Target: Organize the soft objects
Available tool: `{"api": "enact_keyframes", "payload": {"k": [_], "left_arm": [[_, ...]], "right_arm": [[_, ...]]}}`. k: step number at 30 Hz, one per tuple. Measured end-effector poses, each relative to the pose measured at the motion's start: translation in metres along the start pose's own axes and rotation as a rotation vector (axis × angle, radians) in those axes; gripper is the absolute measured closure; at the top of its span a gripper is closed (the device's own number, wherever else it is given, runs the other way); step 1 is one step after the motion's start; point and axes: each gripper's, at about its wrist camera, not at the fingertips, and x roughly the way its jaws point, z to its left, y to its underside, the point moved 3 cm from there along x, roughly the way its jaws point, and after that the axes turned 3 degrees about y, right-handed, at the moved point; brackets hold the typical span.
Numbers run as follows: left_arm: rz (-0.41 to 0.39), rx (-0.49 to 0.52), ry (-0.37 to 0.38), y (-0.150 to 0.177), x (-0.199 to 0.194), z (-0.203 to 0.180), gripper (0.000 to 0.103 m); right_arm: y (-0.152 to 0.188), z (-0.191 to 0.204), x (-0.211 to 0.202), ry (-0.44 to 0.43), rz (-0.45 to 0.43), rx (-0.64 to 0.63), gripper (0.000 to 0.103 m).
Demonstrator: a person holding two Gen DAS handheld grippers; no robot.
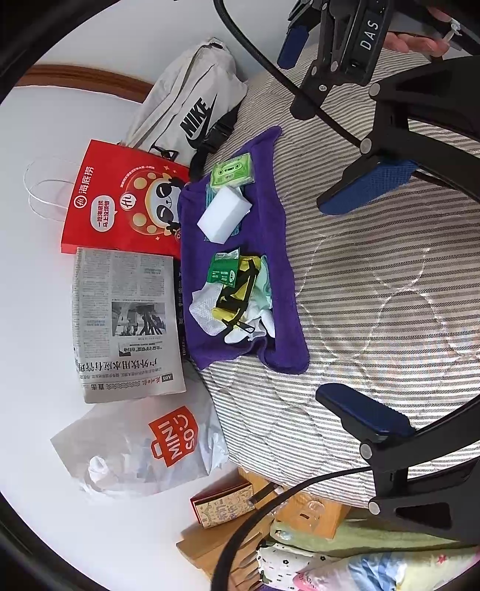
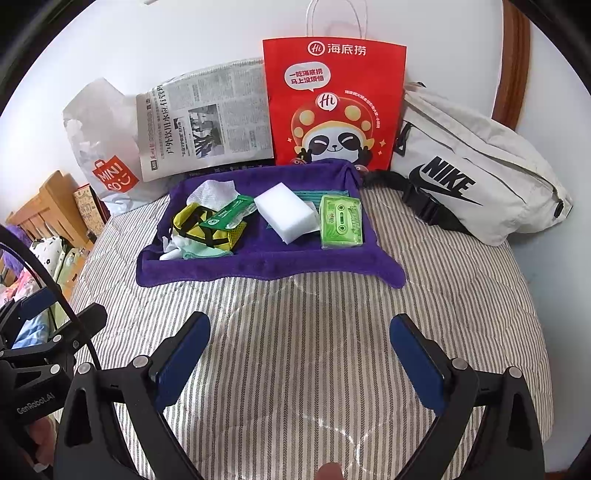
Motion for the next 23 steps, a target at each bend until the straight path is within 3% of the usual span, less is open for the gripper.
{"api": "enact_keyframes", "payload": {"k": [23], "left_arm": [[0.008, -0.011, -0.008, 0.0027, 0.0011, -0.0004, 0.010]], "right_arm": [[0.0009, -0.0002, -0.0038, -0.004, -0.007, -0.006, 0.006]]}}
